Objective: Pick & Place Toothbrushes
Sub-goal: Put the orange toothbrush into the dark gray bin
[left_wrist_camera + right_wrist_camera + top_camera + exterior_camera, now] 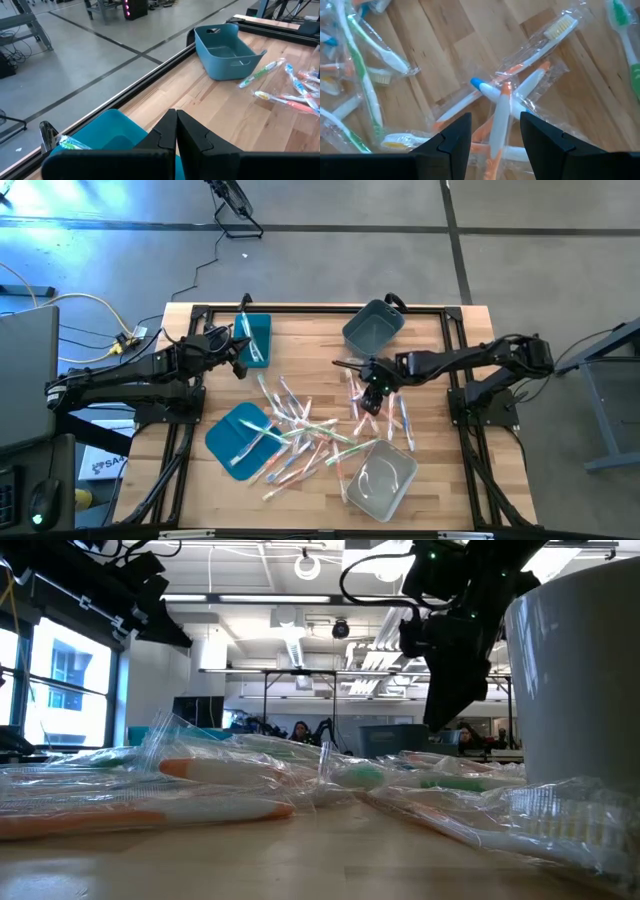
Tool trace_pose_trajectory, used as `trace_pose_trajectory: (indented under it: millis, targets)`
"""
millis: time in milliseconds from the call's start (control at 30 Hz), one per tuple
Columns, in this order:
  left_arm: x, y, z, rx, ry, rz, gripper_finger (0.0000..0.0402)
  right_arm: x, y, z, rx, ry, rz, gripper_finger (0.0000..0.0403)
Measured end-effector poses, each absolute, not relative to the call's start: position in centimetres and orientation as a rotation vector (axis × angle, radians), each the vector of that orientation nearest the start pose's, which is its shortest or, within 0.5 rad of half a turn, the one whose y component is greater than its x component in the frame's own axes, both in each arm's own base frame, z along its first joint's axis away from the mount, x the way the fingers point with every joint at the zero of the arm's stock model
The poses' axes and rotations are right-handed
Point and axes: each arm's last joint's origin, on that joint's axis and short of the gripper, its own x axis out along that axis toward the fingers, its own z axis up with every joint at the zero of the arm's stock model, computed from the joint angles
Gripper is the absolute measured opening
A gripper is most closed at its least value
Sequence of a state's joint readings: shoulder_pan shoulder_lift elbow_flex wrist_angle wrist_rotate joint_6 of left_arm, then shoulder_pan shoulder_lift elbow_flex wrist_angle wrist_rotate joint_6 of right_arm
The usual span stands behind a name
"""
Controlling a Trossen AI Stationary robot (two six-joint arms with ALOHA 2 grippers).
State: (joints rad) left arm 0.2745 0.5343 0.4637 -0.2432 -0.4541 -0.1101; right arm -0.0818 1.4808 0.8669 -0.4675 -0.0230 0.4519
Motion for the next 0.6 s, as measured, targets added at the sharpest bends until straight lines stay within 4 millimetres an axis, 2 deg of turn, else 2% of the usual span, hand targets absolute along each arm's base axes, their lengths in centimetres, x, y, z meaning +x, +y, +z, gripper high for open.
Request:
trace_pose_trajectory:
  millis: [600]
  targets:
    - [12.2,4.7,24.9,-0.073,0.305,0.740,0.0006,28.5,-0.2,16.0,0.374,1.149,-0.350,0.0162]
